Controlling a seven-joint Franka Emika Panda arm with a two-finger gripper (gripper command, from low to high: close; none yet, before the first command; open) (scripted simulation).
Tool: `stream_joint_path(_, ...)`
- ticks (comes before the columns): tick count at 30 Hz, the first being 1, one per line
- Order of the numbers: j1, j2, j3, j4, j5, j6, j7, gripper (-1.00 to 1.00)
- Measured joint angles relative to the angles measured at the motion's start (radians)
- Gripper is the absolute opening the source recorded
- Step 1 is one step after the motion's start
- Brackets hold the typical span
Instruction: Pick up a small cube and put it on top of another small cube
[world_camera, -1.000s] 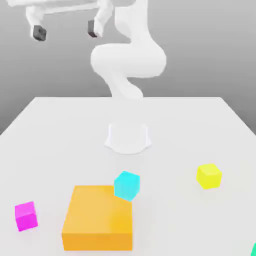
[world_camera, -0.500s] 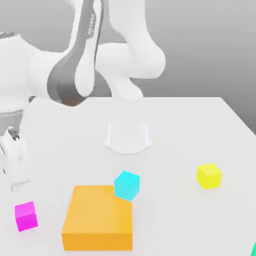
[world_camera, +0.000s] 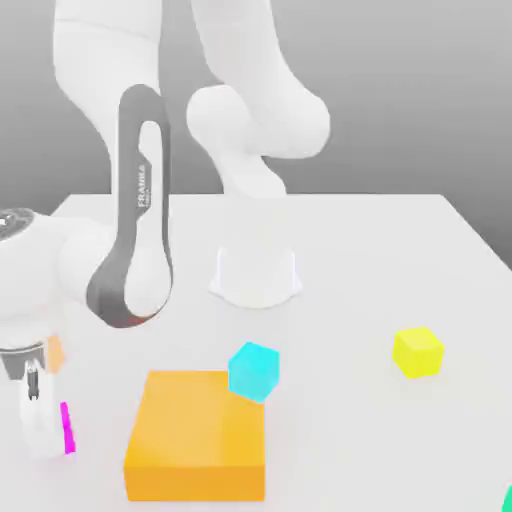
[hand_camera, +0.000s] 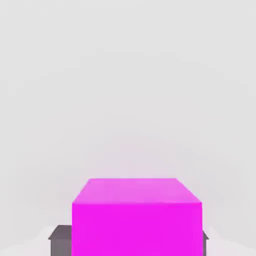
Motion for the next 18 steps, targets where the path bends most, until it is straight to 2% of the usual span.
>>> stream_joint_path(5,0.039,-0.169,-0.028,-0.045,-0.065,-0.122,0.041,-1.0)
stream_joint_path(11,0.155,-0.389,0.057,-0.163,-0.113,-0.22,0.017,-1.0)
stream_joint_path(18,0.283,-0.642,0.135,-0.305,-0.12,-0.33,-0.05,-1.0)
